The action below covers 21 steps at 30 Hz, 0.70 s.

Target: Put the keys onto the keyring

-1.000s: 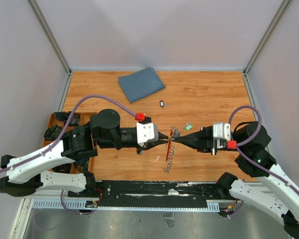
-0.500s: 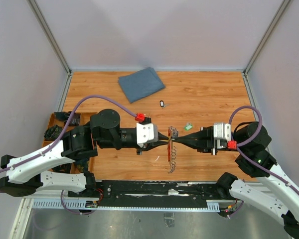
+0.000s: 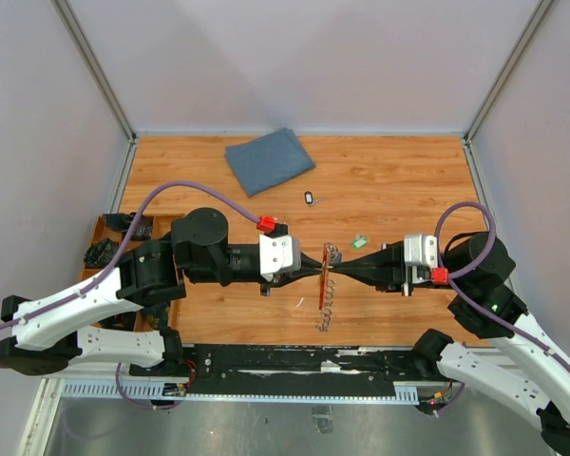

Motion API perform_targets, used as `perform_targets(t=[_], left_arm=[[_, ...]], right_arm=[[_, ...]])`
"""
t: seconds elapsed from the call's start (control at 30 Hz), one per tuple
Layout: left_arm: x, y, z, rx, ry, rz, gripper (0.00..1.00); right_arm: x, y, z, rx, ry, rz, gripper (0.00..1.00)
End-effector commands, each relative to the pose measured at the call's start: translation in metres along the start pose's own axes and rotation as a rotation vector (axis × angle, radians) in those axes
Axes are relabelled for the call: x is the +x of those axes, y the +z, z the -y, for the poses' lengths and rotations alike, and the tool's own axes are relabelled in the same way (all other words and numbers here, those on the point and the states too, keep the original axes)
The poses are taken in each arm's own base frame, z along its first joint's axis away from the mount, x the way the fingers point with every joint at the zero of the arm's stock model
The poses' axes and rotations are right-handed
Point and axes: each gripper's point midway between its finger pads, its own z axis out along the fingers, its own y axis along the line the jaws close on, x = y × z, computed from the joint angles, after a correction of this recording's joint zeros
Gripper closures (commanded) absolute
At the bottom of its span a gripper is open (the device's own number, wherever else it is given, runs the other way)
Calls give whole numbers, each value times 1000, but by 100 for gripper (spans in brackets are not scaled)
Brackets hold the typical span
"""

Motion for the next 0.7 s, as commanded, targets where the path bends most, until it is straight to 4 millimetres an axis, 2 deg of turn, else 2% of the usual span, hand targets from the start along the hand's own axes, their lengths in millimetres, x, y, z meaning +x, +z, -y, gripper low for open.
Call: perform_targets(t=[0.0, 0.37, 0.67], left_arm=[[-26, -7, -1, -4, 11, 75, 87], [-22, -4, -4, -19, 13, 60, 99], [-19, -2, -6, -29, 14, 51, 99]], right_arm=[[-27, -2, 1, 6, -62, 58, 99], [-39, -4, 2, 14, -88, 95, 100], [-46, -5, 5, 40, -105, 120, 100]])
